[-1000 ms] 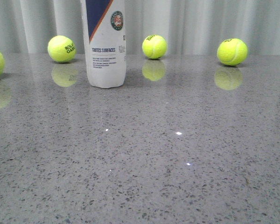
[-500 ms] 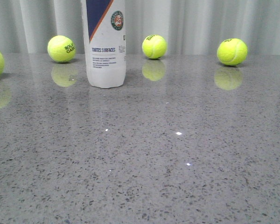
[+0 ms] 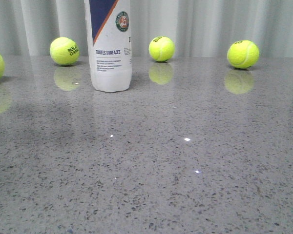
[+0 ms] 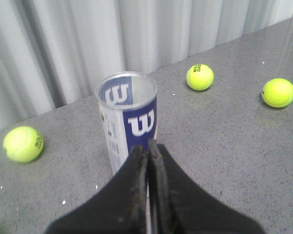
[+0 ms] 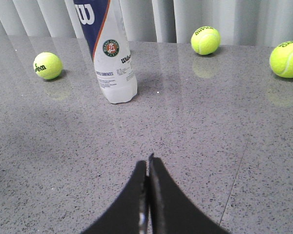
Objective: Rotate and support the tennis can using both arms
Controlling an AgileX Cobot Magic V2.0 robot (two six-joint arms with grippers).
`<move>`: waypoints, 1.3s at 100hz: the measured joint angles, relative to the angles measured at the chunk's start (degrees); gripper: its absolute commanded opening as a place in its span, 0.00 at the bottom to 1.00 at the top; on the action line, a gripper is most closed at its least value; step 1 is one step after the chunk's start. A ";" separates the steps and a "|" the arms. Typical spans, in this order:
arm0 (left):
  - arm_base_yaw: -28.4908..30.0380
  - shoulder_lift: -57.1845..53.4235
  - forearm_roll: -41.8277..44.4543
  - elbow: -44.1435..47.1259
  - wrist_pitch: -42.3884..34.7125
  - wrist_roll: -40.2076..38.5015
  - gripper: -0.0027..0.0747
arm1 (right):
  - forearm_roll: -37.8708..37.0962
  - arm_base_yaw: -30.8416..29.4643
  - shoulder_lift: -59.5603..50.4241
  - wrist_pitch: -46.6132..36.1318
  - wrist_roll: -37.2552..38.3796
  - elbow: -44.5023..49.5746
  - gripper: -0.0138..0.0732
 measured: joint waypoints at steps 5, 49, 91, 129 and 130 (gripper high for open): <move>0.13 -2.42 0.09 3.52 -1.94 -0.99 0.01 | 0.00 0.00 0.00 0.00 0.00 0.00 0.10; 13.82 -20.58 1.55 27.00 -6.95 -3.35 0.01 | 0.00 0.00 0.00 0.00 0.00 0.00 0.10; 21.61 -30.48 3.38 36.44 -7.26 -3.70 0.01 | 0.00 0.00 0.00 0.00 0.00 0.00 0.10; 22.60 -36.79 11.33 47.66 -17.96 -12.97 0.01 | 0.00 0.00 0.00 0.00 0.00 0.00 0.10; 22.59 -36.96 11.34 48.16 -18.19 -13.11 0.01 | 0.00 0.00 0.00 0.00 0.00 0.00 0.10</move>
